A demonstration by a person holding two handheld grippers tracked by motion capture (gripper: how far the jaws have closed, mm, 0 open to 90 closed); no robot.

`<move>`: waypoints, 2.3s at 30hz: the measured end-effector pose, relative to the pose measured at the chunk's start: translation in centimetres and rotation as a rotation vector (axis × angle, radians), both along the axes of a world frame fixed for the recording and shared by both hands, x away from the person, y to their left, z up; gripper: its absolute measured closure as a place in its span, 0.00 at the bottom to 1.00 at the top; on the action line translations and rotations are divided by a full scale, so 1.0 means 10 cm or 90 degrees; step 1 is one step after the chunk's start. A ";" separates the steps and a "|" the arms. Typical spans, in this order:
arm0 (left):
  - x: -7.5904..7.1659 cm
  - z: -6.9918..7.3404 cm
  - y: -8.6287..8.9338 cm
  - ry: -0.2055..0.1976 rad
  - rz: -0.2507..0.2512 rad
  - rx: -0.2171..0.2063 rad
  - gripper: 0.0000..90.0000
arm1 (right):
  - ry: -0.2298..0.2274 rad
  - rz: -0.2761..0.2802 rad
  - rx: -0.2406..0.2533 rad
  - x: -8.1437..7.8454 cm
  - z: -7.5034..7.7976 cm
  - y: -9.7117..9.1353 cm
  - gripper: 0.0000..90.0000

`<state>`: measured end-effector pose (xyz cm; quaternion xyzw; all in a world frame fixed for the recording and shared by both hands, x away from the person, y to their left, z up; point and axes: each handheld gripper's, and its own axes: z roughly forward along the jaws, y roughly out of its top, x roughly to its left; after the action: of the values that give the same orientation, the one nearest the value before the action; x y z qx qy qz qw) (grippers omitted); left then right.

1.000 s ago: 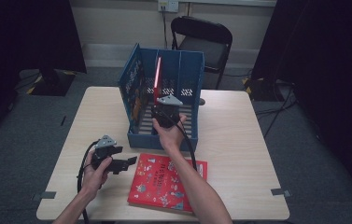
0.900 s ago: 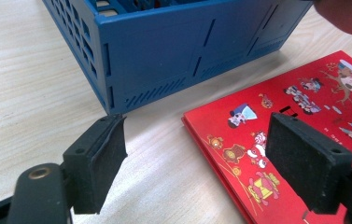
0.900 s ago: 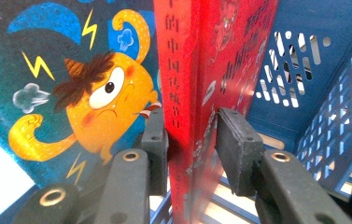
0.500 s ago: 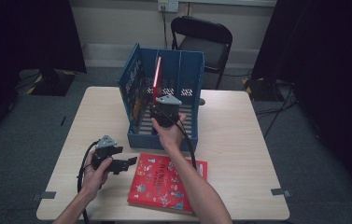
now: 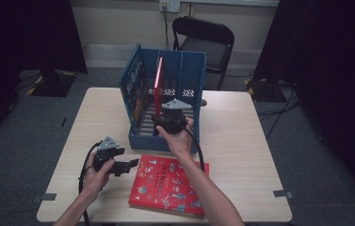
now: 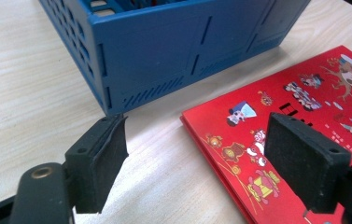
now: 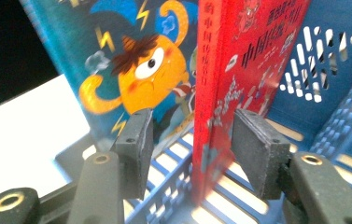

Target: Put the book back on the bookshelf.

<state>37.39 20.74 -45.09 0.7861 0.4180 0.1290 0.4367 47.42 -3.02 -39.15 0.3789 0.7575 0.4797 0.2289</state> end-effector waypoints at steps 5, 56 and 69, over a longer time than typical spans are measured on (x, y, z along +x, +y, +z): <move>0.00 0.03 -0.02 0.007 -0.001 -0.005 0.23 | 0.003 0.037 0.000 -0.18 0.09 -0.21 0.52; -0.04 -0.26 -0.26 0.113 -0.073 0.011 0.60 | 0.131 0.071 -0.103 -1.08 -0.79 -1.45 0.49; -0.04 -0.25 -0.33 0.089 -0.074 0.022 0.64 | 0.135 0.061 -0.120 -1.16 -0.78 -1.48 0.46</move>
<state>37.02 17.45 -47.60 0.8235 0.3991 0.0555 0.3994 35.82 -17.80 -46.93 0.3677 0.8362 0.3744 0.1592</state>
